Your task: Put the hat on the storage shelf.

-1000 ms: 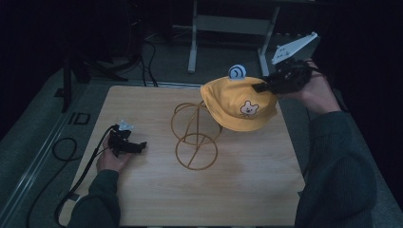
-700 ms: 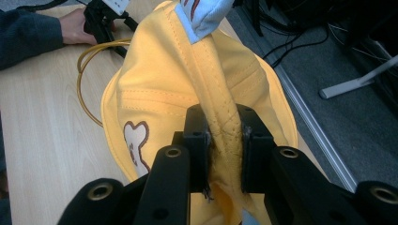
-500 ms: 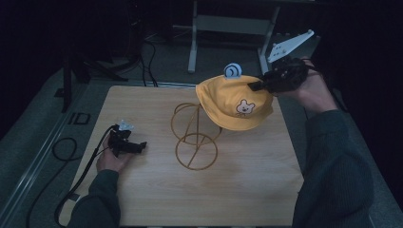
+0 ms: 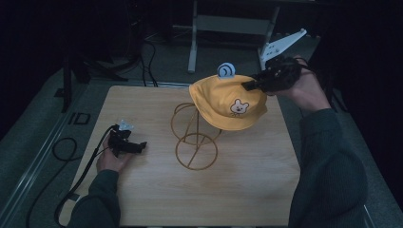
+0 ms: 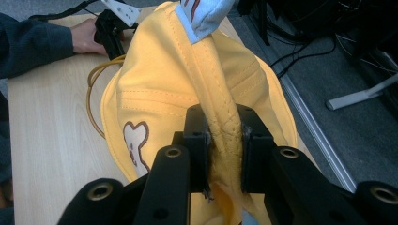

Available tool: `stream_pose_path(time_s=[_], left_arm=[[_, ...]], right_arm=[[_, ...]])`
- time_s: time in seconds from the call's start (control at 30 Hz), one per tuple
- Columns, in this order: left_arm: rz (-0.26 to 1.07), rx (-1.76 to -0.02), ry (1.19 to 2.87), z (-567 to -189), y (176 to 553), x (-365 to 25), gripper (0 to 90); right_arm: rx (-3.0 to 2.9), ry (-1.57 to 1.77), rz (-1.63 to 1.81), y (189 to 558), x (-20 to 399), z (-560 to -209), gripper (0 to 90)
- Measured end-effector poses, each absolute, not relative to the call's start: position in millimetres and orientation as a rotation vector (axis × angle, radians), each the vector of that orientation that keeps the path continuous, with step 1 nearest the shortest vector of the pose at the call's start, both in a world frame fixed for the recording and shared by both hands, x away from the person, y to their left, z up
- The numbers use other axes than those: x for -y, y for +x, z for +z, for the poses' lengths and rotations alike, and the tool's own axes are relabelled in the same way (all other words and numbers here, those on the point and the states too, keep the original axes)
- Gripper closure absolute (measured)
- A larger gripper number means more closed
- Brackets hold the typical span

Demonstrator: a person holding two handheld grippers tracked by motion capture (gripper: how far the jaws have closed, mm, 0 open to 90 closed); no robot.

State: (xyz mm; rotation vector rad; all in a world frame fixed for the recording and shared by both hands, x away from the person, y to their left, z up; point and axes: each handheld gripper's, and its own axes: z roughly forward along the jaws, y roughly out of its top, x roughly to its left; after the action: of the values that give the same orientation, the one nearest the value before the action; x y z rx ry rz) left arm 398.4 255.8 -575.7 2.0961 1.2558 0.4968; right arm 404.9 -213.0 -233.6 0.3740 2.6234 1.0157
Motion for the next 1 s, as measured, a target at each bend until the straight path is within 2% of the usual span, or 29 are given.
stream_pose_path(time_s=[1.0], left_arm=[[0.497, -1.255, 2.096, -575.7, 398.4, -255.8, 1.7]], right_arm=[[-2.649, 0.331, 1.039, 409.5, 188.2, -236.3, 76.5]])
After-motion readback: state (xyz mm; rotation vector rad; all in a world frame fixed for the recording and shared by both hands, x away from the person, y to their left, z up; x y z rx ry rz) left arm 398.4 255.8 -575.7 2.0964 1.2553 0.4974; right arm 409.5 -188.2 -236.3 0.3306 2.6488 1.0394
